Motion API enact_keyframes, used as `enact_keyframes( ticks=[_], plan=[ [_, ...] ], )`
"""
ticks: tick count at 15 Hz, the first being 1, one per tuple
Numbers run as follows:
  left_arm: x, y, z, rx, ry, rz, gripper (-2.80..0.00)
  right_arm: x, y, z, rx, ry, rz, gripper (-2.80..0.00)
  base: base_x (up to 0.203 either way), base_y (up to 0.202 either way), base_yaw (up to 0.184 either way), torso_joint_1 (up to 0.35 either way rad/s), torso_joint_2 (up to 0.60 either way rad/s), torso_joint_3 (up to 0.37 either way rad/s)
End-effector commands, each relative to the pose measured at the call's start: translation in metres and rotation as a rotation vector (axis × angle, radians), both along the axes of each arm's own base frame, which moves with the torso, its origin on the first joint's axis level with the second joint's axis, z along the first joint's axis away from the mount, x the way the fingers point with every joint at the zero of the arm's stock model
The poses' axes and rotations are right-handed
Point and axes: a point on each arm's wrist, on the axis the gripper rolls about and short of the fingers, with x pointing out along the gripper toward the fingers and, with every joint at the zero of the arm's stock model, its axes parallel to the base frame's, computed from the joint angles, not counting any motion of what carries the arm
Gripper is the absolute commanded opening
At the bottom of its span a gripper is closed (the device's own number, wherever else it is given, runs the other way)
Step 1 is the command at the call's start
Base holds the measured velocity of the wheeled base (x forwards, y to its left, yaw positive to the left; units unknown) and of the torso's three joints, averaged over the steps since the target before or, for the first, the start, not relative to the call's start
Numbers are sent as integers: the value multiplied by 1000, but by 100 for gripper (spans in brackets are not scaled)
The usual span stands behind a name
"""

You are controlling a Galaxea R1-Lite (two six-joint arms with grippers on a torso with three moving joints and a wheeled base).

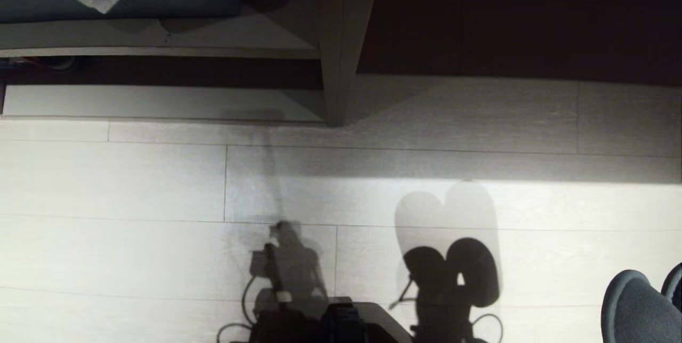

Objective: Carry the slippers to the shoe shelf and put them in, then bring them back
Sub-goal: Place the slippers into the shoe cabinet

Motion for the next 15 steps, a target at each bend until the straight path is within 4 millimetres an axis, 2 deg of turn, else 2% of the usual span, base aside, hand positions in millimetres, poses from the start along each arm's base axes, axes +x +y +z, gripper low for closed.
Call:
enact_keyframes(
  ticks=[1,15],
  plan=[
    [0,0,0,0,0,0,-280,0,0,0,0,2,1,-280,0,0,0,2,5,193],
    [0,0,0,1,-1,0,-280,0,0,0,0,3,0,-280,0,0,0,1,0,203]
  ],
)
